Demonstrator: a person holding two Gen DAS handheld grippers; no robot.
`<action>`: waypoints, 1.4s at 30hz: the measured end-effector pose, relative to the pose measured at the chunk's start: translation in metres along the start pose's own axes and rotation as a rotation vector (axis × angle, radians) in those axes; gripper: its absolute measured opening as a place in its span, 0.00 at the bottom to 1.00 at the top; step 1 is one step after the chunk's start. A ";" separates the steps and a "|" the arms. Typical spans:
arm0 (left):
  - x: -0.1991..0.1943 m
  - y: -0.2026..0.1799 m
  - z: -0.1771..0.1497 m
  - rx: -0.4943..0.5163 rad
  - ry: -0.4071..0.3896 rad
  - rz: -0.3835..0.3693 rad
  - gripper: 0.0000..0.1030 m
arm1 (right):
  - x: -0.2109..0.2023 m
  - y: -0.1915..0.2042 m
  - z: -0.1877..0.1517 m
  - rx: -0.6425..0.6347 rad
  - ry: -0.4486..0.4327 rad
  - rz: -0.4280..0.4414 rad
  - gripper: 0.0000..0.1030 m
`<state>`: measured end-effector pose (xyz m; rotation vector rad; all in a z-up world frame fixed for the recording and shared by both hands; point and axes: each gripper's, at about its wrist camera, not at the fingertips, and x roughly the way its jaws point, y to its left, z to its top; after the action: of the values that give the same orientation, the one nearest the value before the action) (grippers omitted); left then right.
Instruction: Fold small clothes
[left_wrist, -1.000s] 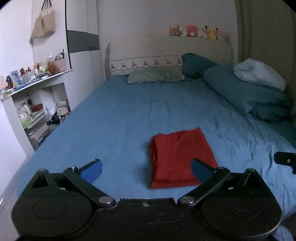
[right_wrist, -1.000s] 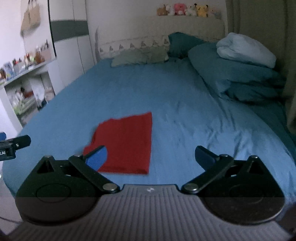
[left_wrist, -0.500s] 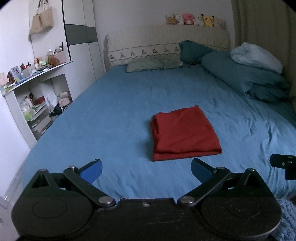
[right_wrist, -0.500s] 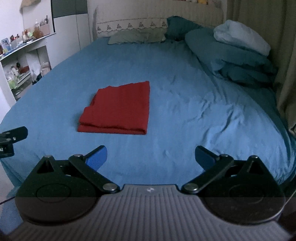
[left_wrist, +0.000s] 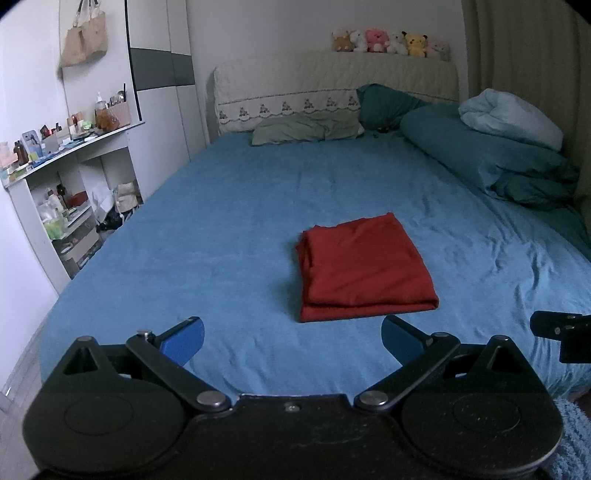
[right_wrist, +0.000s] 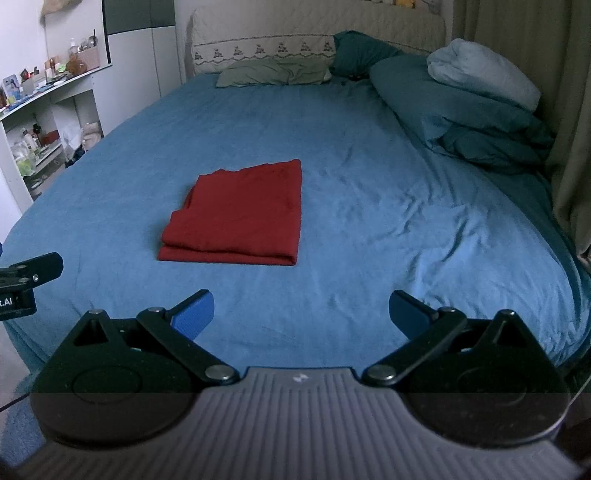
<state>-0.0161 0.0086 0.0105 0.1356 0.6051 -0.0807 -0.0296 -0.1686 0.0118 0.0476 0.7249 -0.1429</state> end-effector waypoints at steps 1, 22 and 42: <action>0.000 0.000 -0.001 0.002 -0.001 0.000 1.00 | 0.000 0.001 0.000 0.002 0.000 -0.002 1.00; -0.005 0.007 -0.001 0.009 -0.012 -0.009 1.00 | 0.003 0.001 -0.001 0.010 0.006 -0.003 1.00; -0.006 0.008 0.001 0.017 -0.011 -0.014 1.00 | 0.003 0.009 -0.001 0.025 0.005 -0.015 1.00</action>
<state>-0.0191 0.0167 0.0156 0.1471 0.5944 -0.0998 -0.0273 -0.1598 0.0090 0.0667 0.7290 -0.1668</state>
